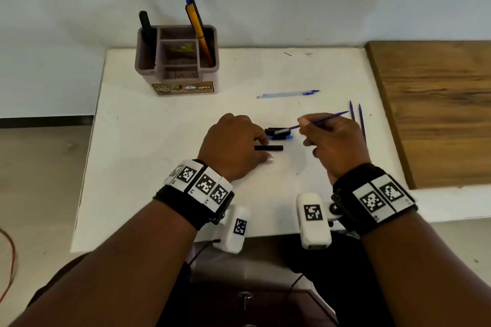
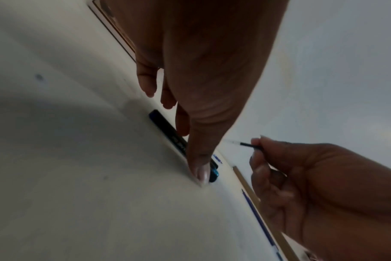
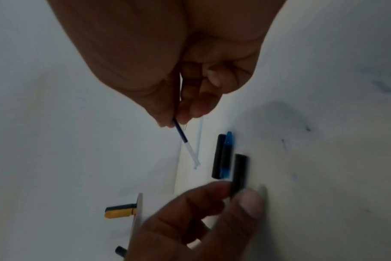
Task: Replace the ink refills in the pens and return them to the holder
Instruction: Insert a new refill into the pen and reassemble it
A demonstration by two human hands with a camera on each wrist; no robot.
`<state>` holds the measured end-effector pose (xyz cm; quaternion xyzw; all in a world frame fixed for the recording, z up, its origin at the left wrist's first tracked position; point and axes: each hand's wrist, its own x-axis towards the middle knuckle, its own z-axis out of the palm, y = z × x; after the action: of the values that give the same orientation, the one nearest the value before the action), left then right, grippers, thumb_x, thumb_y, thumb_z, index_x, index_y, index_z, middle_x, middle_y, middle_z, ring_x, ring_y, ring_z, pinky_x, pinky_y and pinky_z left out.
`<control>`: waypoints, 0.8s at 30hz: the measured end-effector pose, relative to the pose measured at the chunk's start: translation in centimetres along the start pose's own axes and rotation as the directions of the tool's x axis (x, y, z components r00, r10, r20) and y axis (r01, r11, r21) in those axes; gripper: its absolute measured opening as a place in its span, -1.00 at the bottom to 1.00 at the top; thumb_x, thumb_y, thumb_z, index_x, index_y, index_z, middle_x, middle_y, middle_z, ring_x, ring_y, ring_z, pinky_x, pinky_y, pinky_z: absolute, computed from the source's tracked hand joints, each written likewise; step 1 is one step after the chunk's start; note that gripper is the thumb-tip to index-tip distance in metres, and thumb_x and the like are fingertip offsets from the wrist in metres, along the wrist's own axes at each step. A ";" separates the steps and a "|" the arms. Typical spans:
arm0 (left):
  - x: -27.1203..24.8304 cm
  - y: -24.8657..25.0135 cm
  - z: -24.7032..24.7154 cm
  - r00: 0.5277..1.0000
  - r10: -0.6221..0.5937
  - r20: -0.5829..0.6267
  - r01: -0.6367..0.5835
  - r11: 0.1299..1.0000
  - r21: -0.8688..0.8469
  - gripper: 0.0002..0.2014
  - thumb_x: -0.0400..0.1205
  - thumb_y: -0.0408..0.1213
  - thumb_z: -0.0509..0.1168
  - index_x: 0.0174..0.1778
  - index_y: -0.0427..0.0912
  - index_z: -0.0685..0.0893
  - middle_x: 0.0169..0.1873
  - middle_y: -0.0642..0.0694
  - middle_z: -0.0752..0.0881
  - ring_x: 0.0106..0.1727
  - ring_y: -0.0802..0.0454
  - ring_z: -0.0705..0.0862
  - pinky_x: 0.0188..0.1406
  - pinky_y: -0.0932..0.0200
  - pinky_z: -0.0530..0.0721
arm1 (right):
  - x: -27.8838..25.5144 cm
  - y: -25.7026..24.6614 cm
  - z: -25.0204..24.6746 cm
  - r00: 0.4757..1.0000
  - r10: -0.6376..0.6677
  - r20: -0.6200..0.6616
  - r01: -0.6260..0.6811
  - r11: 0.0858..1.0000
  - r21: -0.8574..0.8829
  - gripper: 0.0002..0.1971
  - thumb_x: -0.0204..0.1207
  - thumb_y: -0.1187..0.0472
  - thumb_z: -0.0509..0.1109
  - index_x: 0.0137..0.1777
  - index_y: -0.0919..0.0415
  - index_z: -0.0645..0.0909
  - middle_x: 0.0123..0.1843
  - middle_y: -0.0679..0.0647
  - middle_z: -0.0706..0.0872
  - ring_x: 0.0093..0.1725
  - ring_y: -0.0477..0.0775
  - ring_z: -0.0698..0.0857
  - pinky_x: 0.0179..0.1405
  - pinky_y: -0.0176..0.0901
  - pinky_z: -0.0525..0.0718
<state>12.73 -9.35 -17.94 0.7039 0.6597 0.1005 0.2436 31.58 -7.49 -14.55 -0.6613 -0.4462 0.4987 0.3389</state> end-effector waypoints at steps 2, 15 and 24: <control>0.0 0.1 0.4 0.999 0.025 0.038 -0.024 1.000 -0.009 -0.75 0.49 0.22 0.47 -0.02 0.22 0.78 -0.17 0.17 0.56 0.06 0.06 0.53 -0.05 0.16 0.44 | 0.8 -0.3 0.0 1.000 0.010 -0.013 -0.009 0.998 0.067 -0.94 0.57 0.13 0.52 -0.03 0.05 0.82 -0.21 -0.07 0.85 -0.16 -0.04 0.85 -0.30 -0.30 0.60; 0.0 0.0 -1.9 0.953 0.090 -0.289 -0.221 0.860 -0.459 -0.86 0.64 -0.05 0.45 -0.02 0.01 0.87 -0.22 0.14 0.84 -0.17 0.13 0.78 -0.15 0.01 0.70 | 1.7 -1.1 -1.6 0.981 -0.049 -0.186 0.130 0.883 0.451 -0.40 0.51 0.29 0.56 0.46 0.01 0.38 -0.20 0.11 0.85 -0.17 0.07 0.81 -0.18 -0.08 0.56; 0.1 -0.2 -1.6 0.950 0.086 -0.299 -0.221 0.862 -0.456 -0.88 0.63 -0.08 0.47 -0.01 0.02 0.87 -0.22 0.14 0.85 -0.18 0.12 0.77 -0.17 0.00 0.70 | 1.1 -1.2 -0.7 0.985 -0.109 -0.135 0.156 0.898 0.412 -0.42 0.54 0.31 0.54 0.48 0.01 0.38 -0.21 0.14 0.86 -0.22 0.07 0.81 -0.23 -0.16 0.59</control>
<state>11.84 -8.93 -16.70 0.6509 0.5817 0.3756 0.3112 32.03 -6.07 -13.68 -0.5668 -0.3528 0.5222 0.5306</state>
